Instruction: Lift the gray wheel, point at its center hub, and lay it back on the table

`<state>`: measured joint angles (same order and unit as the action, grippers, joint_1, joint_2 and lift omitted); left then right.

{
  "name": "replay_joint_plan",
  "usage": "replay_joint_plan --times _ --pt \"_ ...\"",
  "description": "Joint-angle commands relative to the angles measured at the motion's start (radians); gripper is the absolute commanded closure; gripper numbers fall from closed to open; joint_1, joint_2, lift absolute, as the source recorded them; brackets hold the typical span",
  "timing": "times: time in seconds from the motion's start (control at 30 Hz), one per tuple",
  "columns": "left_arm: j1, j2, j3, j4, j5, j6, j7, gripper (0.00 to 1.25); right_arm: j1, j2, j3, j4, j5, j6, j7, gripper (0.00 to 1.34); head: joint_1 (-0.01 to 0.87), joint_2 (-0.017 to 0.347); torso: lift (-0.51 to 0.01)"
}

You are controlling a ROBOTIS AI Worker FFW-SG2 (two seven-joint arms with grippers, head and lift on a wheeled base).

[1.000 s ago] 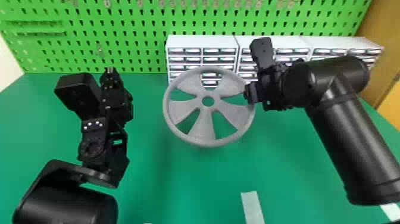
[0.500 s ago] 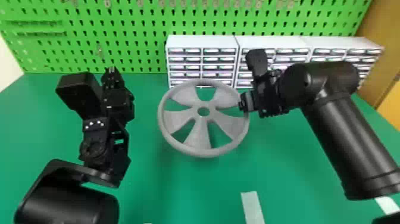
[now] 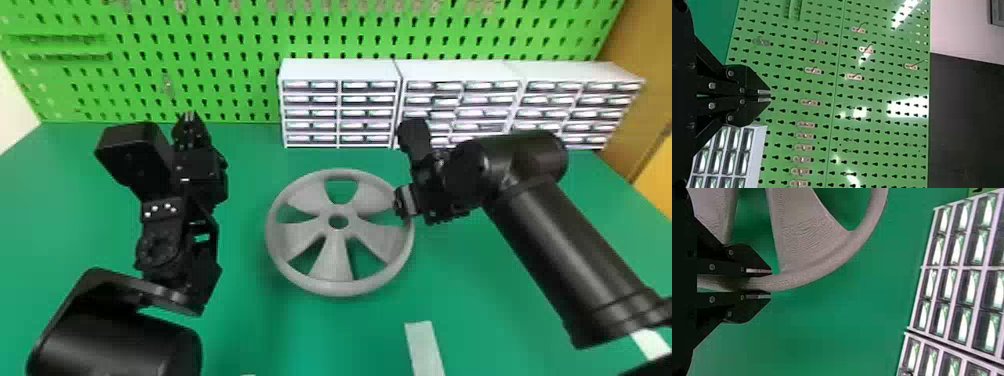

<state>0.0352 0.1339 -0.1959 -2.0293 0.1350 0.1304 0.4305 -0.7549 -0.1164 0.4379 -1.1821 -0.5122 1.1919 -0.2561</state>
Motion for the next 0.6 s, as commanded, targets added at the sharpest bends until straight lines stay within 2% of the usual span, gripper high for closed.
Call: replay_joint_plan --times 0.0,0.23,0.57 --pt "0.000 0.000 0.000 0.001 0.000 0.000 0.001 1.13 0.000 0.000 0.024 0.029 -0.011 -0.014 0.000 1.23 0.692 0.048 -0.096" --pt "0.000 0.000 -0.002 0.001 0.003 0.000 0.001 1.13 0.003 -0.002 0.050 0.073 -0.031 -0.035 0.000 1.23 0.692 0.048 -0.096" --pt "0.000 0.000 -0.002 0.003 0.005 0.000 -0.001 1.13 0.016 -0.006 0.084 0.094 -0.042 -0.078 0.000 1.23 0.692 0.048 -0.096"
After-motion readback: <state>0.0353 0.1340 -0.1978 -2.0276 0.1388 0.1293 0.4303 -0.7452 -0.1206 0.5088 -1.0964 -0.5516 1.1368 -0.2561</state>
